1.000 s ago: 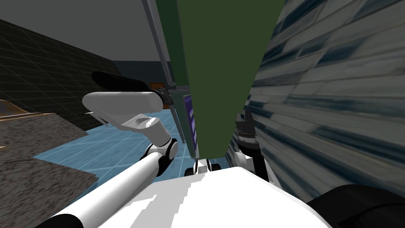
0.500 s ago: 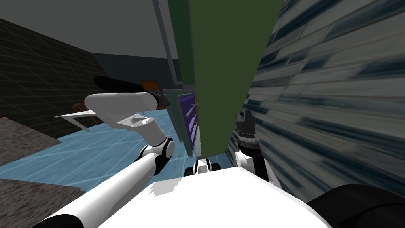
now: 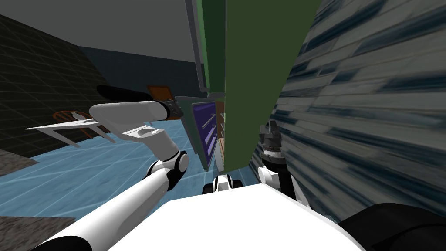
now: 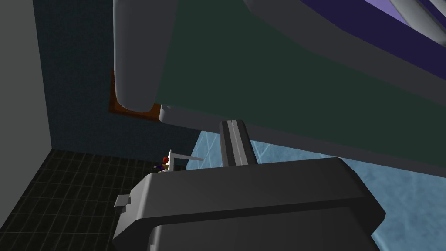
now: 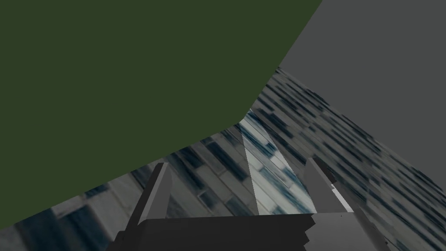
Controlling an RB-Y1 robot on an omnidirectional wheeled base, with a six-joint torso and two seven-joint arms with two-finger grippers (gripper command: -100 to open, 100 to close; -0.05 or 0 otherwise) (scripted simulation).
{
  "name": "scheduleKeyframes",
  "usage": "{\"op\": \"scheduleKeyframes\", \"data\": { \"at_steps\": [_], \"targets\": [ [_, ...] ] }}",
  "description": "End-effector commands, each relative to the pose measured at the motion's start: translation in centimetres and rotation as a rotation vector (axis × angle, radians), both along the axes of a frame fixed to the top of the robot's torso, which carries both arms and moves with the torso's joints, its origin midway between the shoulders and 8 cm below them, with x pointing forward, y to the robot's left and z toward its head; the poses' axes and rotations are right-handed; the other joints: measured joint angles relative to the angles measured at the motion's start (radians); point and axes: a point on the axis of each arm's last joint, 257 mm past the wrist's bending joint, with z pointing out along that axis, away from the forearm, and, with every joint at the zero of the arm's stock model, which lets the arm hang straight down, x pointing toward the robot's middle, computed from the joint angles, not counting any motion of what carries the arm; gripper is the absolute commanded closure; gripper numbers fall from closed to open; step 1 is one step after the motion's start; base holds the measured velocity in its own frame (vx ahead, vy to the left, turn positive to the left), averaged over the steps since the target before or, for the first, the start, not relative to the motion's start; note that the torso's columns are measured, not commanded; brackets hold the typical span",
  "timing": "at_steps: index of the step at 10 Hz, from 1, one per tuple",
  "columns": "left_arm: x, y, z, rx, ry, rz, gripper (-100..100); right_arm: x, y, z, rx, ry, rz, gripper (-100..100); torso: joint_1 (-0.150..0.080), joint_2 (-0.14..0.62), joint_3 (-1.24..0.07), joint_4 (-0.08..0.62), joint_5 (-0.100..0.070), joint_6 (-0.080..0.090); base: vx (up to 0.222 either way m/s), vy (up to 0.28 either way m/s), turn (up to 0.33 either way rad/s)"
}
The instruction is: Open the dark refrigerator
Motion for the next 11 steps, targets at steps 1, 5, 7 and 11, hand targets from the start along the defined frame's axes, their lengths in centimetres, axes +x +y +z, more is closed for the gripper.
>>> {"op": "scheduleKeyframes", "data": {
  "at_steps": [1, 5, 7, 11],
  "targets": [
    [0.6, 1.8, 1.4, 0.006, -0.034, -0.01, 100, 0.0, 0.0, 0.0, 0.0, 0.0, 0.0, 0, 0.002, -0.001, -0.001, 0.001, 0.0, -0.001, -0.027, 0.185, -0.209],
    [1.2, 5.1, 1.7, -0.005, -0.047, -0.017, 100, 0.0, 0.0, 0.0, 0.0, 0.0, 0.0, 0, 0.005, -0.002, 0.0, -0.001, 0.003, -0.006, -0.056, 0.187, -0.193],
    [1.3, 6.8, 1.9, -0.013, -0.058, -0.018, 100, 0.0, 0.0, 0.0, 0.0, 0.0, 0.0, 0, 0.005, 0.003, 0.004, 0.0, 0.004, -0.006, -0.057, 0.182, -0.2],
    [1.4, 8.3, 1.5, -0.028, -0.052, -0.02, 100, 0.0, 0.0, 0.0, 0.0, 0.0, 0.0, 0, 0.007, 0.006, 0.006, 0.0, 0.005, -0.009, -0.049, 0.13, -0.123]
  ]
}}
